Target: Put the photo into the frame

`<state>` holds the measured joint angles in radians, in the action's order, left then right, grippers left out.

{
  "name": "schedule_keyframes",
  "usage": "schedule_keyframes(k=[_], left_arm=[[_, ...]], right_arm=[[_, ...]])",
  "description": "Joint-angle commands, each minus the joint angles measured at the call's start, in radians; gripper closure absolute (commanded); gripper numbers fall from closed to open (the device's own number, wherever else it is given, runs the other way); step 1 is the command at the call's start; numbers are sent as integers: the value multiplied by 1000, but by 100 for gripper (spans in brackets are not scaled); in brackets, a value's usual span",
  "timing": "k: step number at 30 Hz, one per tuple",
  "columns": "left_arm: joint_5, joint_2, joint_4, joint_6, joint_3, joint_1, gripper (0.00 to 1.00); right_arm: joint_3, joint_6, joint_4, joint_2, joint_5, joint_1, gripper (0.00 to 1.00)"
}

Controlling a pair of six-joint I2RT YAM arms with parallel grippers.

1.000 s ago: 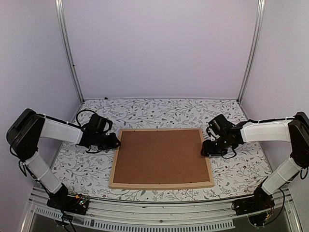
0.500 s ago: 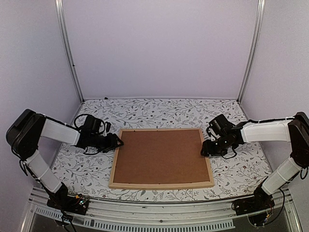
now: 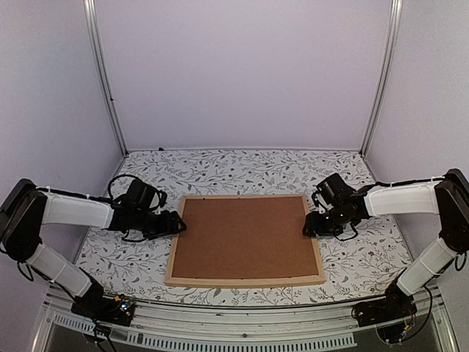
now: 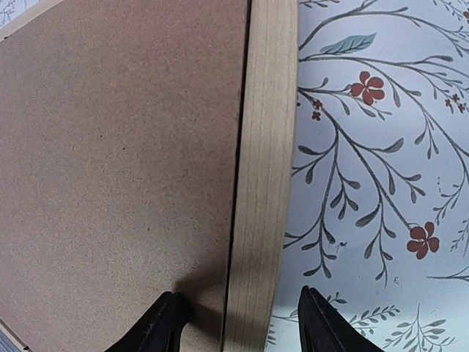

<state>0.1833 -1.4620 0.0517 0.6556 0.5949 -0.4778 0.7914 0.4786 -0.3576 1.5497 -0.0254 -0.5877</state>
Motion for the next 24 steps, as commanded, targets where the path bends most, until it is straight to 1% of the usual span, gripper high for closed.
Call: schedule_keyframes(k=[1, 3, 6, 12, 19, 24], left_arm=[[-97, 55, 111, 33, -45, -77, 24], [-123, 79, 133, 57, -61, -113, 25], [-149, 115, 170, 86, -82, -162, 30], [-152, 154, 194, 135, -124, -217, 41], [-153, 205, 215, 166, -152, -233, 51], [-148, 217, 223, 175, -163, -242, 53]], right_arm=[[-37, -1, -14, 36, -11, -2, 43], [-41, -1, -12, 36, -11, -3, 43], [-43, -1, -12, 36, -11, -2, 43], [-43, -1, -6, 42, -17, -2, 43], [-49, -2, 0, 45, -22, -2, 43], [-50, -2, 8, 54, -25, -1, 43]])
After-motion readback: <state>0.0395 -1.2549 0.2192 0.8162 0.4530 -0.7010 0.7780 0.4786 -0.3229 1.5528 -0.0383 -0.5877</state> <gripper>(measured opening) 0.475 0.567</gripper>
